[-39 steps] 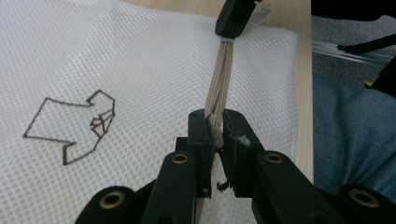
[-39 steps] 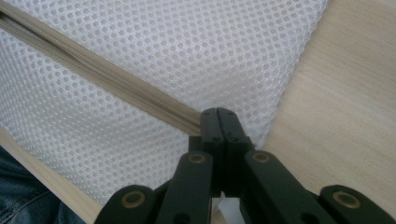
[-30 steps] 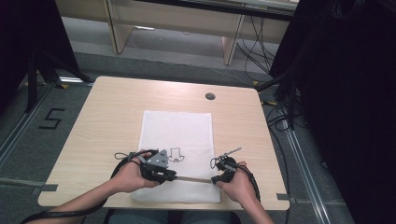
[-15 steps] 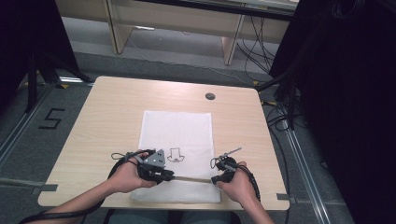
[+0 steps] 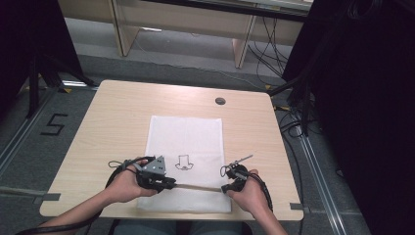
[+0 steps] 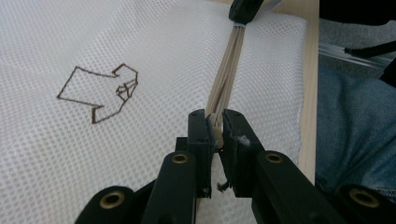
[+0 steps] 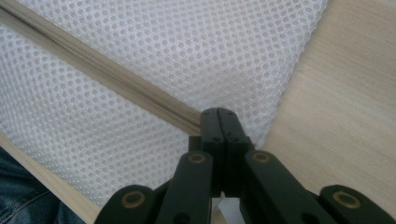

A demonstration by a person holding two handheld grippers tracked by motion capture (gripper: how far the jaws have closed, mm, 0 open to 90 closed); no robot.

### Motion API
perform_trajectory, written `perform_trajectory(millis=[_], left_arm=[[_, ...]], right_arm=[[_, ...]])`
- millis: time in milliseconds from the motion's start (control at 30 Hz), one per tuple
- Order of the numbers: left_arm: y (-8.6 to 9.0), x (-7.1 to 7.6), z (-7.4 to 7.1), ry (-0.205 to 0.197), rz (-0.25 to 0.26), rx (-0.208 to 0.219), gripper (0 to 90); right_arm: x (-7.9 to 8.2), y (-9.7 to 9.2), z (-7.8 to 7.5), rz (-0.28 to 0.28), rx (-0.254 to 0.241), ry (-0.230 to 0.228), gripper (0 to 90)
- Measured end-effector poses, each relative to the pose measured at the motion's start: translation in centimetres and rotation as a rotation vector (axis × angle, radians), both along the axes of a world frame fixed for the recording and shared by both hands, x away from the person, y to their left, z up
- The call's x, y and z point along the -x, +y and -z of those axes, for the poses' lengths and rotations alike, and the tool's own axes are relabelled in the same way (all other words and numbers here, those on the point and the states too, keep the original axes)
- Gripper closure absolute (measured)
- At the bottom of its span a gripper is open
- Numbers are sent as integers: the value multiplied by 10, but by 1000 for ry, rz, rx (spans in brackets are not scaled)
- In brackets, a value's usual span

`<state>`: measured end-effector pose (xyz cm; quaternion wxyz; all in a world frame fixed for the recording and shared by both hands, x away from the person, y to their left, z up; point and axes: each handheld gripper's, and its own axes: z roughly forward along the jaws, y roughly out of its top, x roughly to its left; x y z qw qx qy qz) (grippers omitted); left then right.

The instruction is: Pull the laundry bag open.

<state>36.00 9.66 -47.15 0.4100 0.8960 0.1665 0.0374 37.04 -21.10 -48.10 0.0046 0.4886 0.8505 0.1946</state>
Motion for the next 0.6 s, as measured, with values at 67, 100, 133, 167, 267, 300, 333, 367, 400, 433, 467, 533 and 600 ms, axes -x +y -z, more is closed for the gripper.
perform_trajectory(millis=[67,100,133,167,267,300,333,367,400,433,467,533,600], left_arm=[[-1,0,0,4,5,10,817],[-1,0,0,4,5,10,817],[-1,1,0,4,-3,12,817],[0,0,0,4,-1,8,817],[0,1,0,6,-1,11,817],[-1,1,0,4,-2,11,817],[-1,1,-1,3,-1,11,817],[-1,1,0,4,0,12,817],[-1,1,-1,3,0,10,817],[-1,1,-1,3,0,10,817],[0,1,-1,0,6,5,817],[0,1,-1,-3,9,3,817],[0,1,-1,-1,6,11,817]], right_arm=[[0,0,0,0,-1,1,900],[0,0,0,0,-2,1,900],[0,0,0,0,-1,0,900],[0,0,0,0,-2,0,900],[0,0,0,-1,-5,2,900],[0,-1,0,-1,-4,1,900],[0,-1,0,-1,-5,0,900],[0,-1,0,-1,-5,0,900],[0,-1,0,1,-5,-1,900],[0,-1,0,1,-4,0,900],[0,0,0,1,-3,1,900],[0,0,0,2,-3,2,900],[0,0,0,1,-1,0,900]])
